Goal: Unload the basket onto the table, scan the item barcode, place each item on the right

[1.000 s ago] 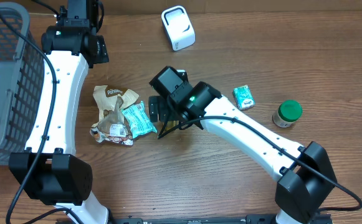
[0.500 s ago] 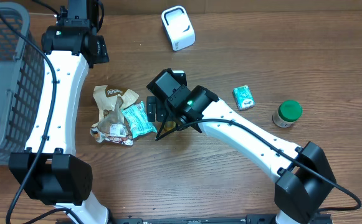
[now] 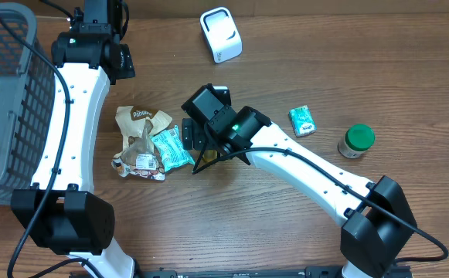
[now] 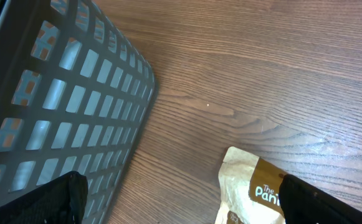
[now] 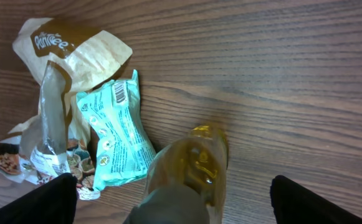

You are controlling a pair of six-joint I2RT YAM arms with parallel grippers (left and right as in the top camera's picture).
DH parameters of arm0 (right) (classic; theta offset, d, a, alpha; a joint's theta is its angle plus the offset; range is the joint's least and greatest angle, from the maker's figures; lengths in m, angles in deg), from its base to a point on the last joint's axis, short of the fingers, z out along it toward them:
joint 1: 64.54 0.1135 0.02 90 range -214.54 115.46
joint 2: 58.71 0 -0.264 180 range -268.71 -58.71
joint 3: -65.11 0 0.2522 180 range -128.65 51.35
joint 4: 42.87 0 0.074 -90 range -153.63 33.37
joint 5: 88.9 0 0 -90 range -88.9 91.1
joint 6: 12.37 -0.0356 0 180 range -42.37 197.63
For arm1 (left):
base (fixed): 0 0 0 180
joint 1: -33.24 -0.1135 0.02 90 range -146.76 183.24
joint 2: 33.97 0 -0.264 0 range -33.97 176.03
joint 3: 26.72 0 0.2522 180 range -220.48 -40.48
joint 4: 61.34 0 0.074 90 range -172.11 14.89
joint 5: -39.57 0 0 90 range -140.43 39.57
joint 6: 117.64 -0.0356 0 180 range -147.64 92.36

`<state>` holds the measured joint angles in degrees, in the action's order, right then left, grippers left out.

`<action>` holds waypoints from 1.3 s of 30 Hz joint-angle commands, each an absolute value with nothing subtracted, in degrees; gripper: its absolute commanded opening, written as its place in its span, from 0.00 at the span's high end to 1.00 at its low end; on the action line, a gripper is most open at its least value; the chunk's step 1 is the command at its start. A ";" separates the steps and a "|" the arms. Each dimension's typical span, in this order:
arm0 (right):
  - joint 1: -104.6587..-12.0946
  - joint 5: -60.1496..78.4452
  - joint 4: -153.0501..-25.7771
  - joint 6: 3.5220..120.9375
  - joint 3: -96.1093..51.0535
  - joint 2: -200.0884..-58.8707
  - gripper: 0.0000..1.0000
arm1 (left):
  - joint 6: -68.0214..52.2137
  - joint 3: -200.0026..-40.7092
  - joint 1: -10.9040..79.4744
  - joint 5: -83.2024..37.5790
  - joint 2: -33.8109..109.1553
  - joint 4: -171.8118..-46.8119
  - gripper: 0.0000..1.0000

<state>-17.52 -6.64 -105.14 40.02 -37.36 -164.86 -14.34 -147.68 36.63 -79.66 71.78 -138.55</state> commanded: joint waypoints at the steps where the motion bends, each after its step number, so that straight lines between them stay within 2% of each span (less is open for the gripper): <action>1: -17.34 -7.26 -104.92 39.89 -36.99 -164.26 0.11 | -14.82 -148.60 37.12 -80.40 70.71 -138.48 0.00; 17: -17.36 -7.26 -105.51 39.89 -36.99 -166.21 0.11 | -14.82 -148.57 37.12 -80.40 70.71 -138.50 0.01; 27: -17.34 -7.26 -106.06 39.89 -34.98 -166.21 0.25 | -14.82 -148.60 37.12 -80.40 70.71 -138.48 0.01; 31: -17.43 -7.45 -106.15 39.91 -34.95 -166.21 0.42 | -14.82 -148.57 37.12 -80.40 70.71 -138.50 0.00; 33: -17.43 -7.47 -106.32 40.18 -34.95 -166.21 0.47 | -14.82 -148.57 37.12 -80.40 70.71 -138.50 0.00; 39: -17.69 -10.97 -106.69 40.15 -35.13 -166.10 0.53 | -14.82 -148.57 37.12 -80.40 70.71 -138.50 0.00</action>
